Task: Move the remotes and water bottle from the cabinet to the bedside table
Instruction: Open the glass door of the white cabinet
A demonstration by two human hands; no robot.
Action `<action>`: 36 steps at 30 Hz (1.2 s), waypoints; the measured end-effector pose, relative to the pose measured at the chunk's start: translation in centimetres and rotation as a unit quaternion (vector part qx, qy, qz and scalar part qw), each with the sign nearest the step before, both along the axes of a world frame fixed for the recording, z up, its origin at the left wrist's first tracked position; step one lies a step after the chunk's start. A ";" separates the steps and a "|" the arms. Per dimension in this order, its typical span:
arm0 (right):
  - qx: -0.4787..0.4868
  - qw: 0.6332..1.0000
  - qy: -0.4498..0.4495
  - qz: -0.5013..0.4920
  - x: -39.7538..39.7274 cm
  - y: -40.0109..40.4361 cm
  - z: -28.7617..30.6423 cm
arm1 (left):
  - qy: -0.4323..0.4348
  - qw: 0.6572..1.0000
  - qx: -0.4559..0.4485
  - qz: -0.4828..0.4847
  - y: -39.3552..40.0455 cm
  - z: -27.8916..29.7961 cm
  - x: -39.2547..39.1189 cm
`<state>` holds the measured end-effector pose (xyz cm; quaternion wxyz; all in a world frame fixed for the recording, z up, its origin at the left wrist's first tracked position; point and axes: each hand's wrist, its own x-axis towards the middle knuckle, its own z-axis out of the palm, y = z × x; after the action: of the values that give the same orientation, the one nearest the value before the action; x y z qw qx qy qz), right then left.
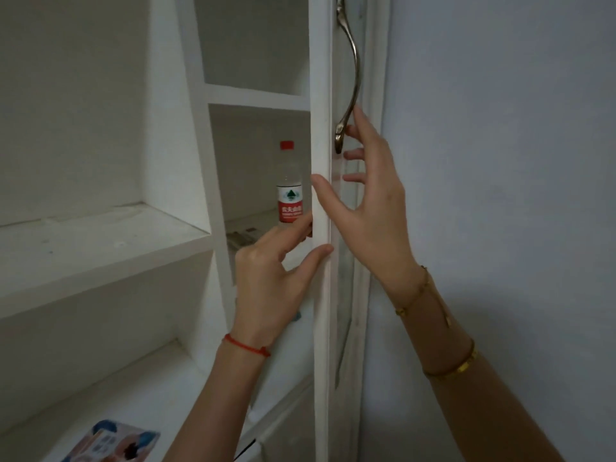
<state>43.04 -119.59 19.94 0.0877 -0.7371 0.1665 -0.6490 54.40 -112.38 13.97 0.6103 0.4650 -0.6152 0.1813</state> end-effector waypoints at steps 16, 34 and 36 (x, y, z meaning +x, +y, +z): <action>-0.074 0.974 0.114 -0.180 -10.7 -0.7 0.0 | -0.023 0.996 -0.014 -0.088 -4.0 -1.5 -7.9; -0.061 0.922 0.141 -0.355 -18.0 -3.5 -1.3 | -0.151 0.964 0.032 -0.215 -10.5 -3.4 -14.5; -0.065 0.916 0.141 -0.370 -18.9 -4.3 -1.3 | -0.149 0.961 0.043 -0.227 -11.4 -3.6 -15.4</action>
<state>24.18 -123.87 18.63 -0.2313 -0.7108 0.3954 -0.5338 39.04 -123.81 10.33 0.5160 0.3067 -0.7959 0.0790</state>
